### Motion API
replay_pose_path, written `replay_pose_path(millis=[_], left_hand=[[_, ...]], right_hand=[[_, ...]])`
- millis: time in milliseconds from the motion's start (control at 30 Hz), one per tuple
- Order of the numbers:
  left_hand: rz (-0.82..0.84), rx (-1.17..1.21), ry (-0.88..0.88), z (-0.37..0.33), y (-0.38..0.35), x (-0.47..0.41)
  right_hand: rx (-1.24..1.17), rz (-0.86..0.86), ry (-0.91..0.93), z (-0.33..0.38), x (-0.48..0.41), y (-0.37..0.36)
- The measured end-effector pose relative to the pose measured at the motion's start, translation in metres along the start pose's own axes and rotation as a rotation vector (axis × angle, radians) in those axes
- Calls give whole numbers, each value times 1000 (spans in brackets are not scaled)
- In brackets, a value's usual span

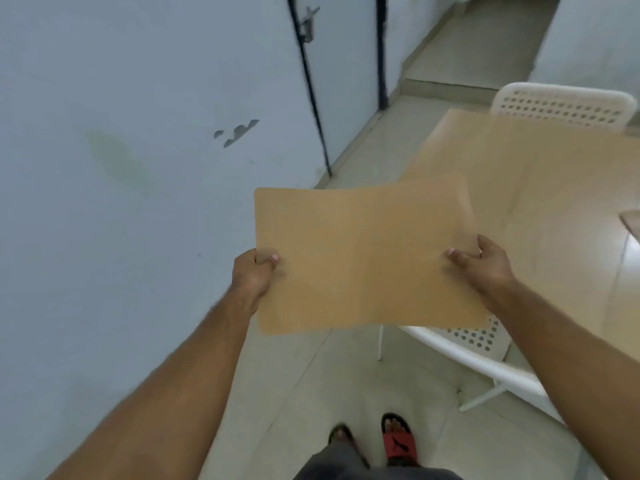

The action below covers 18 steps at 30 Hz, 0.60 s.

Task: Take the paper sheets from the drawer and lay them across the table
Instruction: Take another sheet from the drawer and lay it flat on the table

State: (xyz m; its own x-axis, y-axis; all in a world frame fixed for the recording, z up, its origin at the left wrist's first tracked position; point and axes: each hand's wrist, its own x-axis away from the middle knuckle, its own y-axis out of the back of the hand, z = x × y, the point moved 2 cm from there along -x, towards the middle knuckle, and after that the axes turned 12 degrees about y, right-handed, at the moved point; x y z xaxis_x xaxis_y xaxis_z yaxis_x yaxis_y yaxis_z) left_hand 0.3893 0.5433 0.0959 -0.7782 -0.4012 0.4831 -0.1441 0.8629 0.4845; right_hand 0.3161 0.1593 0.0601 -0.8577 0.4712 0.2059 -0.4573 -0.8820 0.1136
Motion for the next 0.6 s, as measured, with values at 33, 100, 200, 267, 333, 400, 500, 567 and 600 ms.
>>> replay_pose_path(millis=[33,100,200,267,333,400,500,567,600], left_hand=[[36,-9,-10,-13,-15,-15],[115,-54,-35,-38,-46,-38],[248,-136,-102,-69,-95,-67],[345,-185,-124,-89,-124,-80],[410,-227,-142,-103,-152,-91],[484,-245,-172,-121,-180,-97],[574,-262,-176,-140,-218,-99],[620,-286,-164,-145,-237,-99],[636,-299,-156,-148,-245,-100]], right_hand=[[13,-51,-15,-1,-7,4],[57,-168,-40,-6,-20,10],[153,-309,-74,-12,-30,22],[190,-416,-103,-10,-32,33],[211,-495,-129,-7,-27,44],[212,-574,-150,-6,-25,55],[217,-660,-170,-9,-22,66],[225,-698,-189,-15,-23,70],[241,-713,-204,-17,-25,72]])
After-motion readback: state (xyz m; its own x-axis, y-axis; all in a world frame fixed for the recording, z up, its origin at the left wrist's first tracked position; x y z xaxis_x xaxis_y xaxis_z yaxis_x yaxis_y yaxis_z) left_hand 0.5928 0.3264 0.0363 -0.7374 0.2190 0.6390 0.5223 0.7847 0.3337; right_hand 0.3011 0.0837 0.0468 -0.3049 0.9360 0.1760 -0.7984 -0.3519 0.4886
